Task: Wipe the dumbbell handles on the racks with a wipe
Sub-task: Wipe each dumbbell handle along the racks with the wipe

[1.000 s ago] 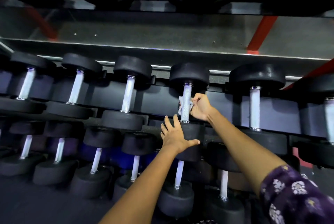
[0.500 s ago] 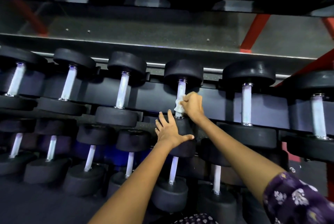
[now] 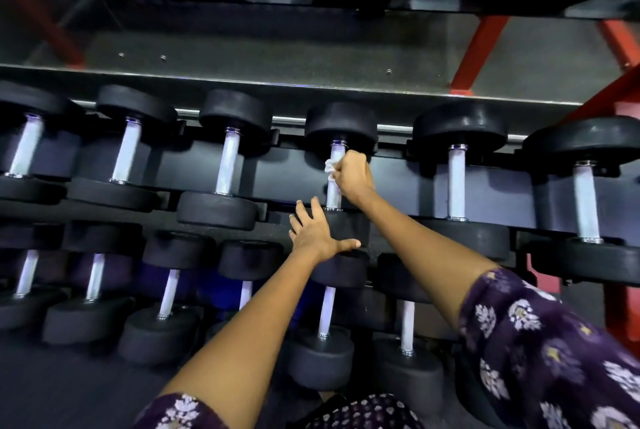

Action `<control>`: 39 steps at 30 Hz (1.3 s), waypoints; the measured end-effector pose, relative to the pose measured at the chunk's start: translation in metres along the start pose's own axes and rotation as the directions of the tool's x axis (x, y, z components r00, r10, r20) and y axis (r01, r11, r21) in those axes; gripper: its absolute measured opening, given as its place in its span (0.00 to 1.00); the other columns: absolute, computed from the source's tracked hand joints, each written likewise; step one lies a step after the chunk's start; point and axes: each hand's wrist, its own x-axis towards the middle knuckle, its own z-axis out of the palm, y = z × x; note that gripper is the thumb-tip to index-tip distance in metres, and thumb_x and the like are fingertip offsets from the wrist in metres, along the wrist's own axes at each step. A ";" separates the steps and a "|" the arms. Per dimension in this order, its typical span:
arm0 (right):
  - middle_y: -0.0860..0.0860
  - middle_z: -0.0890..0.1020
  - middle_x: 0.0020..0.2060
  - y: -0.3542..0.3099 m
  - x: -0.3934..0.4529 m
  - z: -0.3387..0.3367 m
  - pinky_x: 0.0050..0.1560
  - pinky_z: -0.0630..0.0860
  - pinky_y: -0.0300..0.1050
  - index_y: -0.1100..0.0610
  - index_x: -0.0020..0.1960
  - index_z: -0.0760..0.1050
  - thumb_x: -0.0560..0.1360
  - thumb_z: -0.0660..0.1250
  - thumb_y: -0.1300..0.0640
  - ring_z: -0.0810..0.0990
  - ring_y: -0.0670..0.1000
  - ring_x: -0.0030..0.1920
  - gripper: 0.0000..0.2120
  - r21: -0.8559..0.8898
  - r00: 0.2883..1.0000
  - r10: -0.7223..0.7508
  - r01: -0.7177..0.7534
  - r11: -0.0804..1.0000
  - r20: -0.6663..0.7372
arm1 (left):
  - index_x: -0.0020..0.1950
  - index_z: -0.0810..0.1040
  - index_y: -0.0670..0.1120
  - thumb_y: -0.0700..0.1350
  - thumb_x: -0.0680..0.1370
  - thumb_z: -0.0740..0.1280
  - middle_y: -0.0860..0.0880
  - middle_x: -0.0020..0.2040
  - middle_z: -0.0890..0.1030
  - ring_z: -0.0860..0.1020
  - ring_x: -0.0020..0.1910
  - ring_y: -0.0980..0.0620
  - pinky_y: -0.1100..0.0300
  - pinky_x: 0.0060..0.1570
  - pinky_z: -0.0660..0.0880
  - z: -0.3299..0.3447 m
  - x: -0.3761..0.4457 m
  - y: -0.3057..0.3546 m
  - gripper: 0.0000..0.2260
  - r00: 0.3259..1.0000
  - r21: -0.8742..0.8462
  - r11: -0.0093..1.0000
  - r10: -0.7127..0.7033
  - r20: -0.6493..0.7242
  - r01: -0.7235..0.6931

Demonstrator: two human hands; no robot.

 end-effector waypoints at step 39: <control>0.60 0.80 0.42 0.175 -0.043 -0.178 0.40 0.62 0.36 0.62 0.46 0.82 0.69 0.70 0.62 0.78 0.56 0.45 0.07 -0.130 0.987 -0.158 0.155 0.979 -0.020 | 0.74 0.62 0.40 0.52 0.82 0.59 0.43 0.76 0.62 0.60 0.75 0.45 0.46 0.74 0.51 0.142 -0.039 0.205 0.25 0.886 -0.136 0.978 0.081 -0.457 -0.160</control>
